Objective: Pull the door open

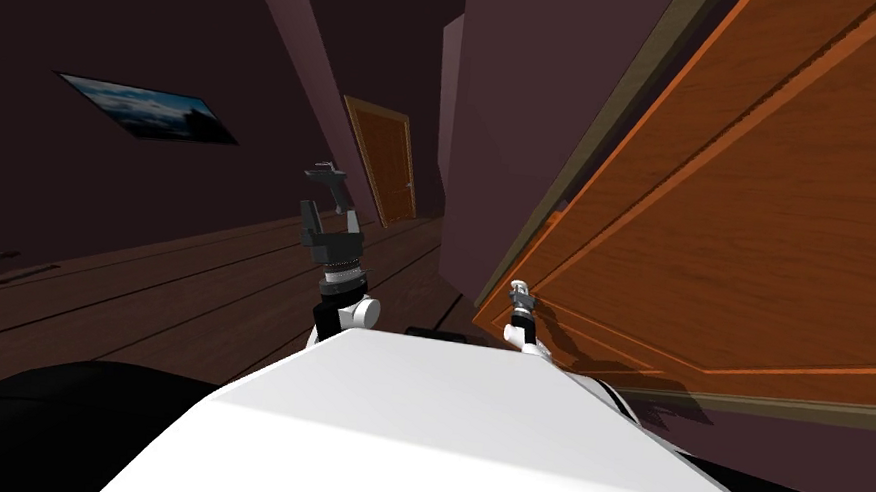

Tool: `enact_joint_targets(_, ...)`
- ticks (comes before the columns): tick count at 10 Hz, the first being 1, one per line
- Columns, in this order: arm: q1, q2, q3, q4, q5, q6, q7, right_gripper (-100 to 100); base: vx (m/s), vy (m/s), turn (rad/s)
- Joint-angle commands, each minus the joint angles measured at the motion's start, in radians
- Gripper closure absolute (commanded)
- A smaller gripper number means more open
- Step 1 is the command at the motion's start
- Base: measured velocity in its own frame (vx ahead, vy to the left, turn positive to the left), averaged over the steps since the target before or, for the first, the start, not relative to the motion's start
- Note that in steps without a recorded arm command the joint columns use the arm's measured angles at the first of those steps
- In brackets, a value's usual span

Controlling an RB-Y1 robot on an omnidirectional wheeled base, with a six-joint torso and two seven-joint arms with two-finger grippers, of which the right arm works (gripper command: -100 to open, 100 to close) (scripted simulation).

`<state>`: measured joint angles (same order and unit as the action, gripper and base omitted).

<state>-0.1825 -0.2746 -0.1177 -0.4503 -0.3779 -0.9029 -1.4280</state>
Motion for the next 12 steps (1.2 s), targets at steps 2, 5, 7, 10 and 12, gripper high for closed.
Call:
enact_joint_targets(2, 0.009, 0.011, -0.001, -0.005, -0.014, 0.021, -0.043, 100, -0.039, -0.015, 0.059)
enact_joint_targets(5, 0.007, 0.01, -0.001, -0.003, -0.025, 0.023, -0.094, 100, -0.026, -0.01, 0.039)
enact_joint_targets(7, -0.004, 0.0, -0.003, -0.012, -0.027, 0.005, -0.104, 100, -0.029, -0.008, 0.028)
enact_joint_targets(10, 0.007, -0.008, 0.032, -0.021, -0.006, 0.009, -0.149, 100, -0.234, -0.007, 0.097)
enact_joint_targets(12, 0.013, -0.011, 0.049, -0.018, 0.004, 0.011, -0.168, 100, -0.213, -0.021, 0.076)
